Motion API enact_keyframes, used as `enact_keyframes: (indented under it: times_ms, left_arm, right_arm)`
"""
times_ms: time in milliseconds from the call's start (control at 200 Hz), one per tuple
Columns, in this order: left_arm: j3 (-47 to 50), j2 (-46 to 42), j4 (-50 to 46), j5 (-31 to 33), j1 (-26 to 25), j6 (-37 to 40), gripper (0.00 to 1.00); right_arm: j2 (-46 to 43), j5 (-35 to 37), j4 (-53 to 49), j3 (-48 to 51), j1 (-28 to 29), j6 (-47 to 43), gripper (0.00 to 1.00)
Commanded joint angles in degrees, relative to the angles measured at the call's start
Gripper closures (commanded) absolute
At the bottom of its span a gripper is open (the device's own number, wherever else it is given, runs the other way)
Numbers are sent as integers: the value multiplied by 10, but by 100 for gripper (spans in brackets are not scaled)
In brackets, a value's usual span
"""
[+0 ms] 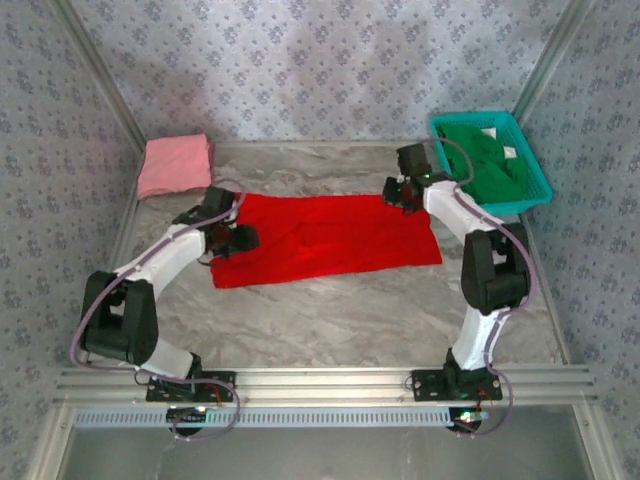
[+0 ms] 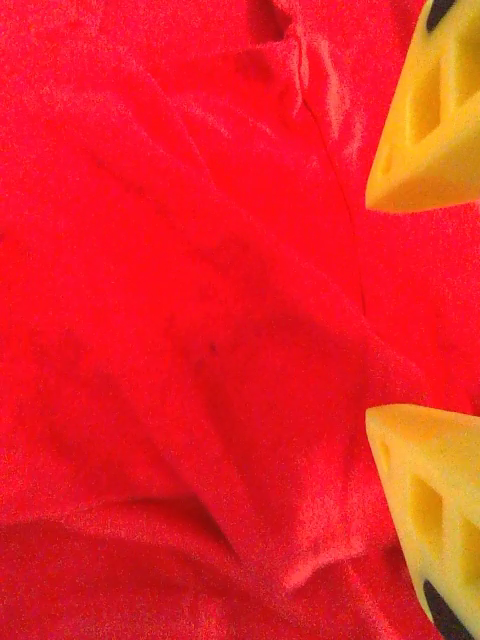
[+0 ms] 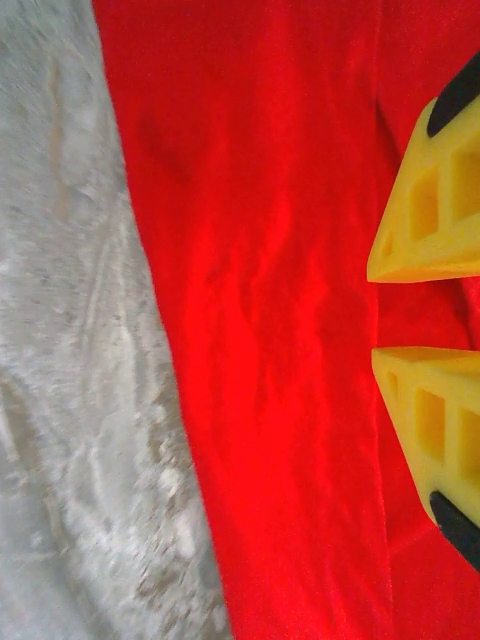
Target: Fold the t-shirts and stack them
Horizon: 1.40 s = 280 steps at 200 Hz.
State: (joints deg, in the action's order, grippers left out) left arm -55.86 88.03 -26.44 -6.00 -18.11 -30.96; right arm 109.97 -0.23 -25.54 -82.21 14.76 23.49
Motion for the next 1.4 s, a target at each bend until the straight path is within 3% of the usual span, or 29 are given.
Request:
enact_keyframes:
  times_ms: [0, 110, 360, 695, 864, 1079, 1194, 1294, 1394]
  left_arm:
    - [23, 36, 42, 16, 3, -38, 52]
    - [61, 52, 85, 20, 4, -74, 55]
    - [110, 87, 134, 13, 11, -109, 59]
    - [81, 92, 110, 18, 81, -48, 59]
    - [24, 88, 68, 17, 118, 28, 59]
    - [-57, 78, 12, 40, 125, 89, 58]
    - [-57, 54, 8, 33, 127, 60, 58]
    - [-41, 39, 18, -19, 122, 22, 55]
    - [-25, 32, 37, -46, 103, 14, 52]
  right_arm:
    - [47, 22, -30, -35, -2, -9, 81]
    - [93, -3, -45, -60, -5, 4, 88]
    - [100, -24, -10, 8, -6, 29, 89]
    - [-89, -38, 36, 296, 35, 147, 89]
    - [-167, -56, 68, 371, 71, 223, 88]
    - [-231, -97, 43, 318, 146, 255, 83]
    - [-244, -83, 24, 279, 133, 227, 81]
    - [-218, -88, -12, 249, 108, 190, 80]
    - [-226, -96, 4, 275, 87, 198, 78]
